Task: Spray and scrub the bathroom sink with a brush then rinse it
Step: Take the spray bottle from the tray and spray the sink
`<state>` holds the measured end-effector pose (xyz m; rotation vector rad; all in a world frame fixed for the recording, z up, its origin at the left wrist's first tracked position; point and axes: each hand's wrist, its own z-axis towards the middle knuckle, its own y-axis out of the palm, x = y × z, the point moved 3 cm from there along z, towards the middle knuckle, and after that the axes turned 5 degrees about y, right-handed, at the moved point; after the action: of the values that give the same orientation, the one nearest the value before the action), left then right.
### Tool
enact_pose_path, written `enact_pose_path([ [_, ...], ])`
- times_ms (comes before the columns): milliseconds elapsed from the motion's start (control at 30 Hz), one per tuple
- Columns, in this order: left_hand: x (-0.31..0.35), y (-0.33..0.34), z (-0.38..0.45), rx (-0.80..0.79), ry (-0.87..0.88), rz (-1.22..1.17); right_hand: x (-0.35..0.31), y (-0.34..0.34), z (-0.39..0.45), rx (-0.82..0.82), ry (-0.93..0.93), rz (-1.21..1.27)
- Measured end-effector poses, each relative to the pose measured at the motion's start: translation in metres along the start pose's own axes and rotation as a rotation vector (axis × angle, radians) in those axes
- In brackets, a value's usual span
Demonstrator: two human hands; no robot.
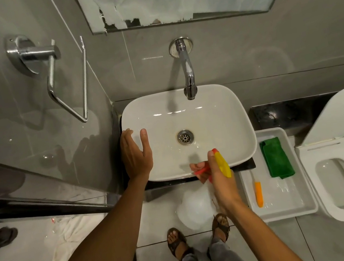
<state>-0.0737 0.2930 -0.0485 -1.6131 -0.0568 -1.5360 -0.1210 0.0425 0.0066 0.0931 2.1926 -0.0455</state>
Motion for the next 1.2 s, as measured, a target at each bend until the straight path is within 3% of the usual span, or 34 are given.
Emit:
enact_pose_path([
  [100,0.0,0.0,-0.001,-0.001,0.002,0.005,-0.007,-0.02,0.006,0.115,-0.034,-0.002],
  [333,0.0,0.0,0.0,-0.011,0.013,0.027,-0.005,-0.053,0.009,0.103,-0.015,-0.007],
  [533,0.002,0.0,0.0,-0.001,0.028,0.036,0.002,-0.065,0.0,0.216,-0.03,-0.016],
  [833,0.005,-0.004,-0.002,0.004,0.02,0.055,0.031,-0.042,-0.027,-0.09,0.114,-0.112],
  [967,0.006,-0.006,-0.003,-0.012,-0.005,0.048,0.039,-0.014,-0.039,-0.1,0.02,-0.189],
  [1200,0.013,-0.008,-0.003,-0.032,-0.012,0.093,0.037,0.004,-0.043,-0.153,0.003,-0.046],
])
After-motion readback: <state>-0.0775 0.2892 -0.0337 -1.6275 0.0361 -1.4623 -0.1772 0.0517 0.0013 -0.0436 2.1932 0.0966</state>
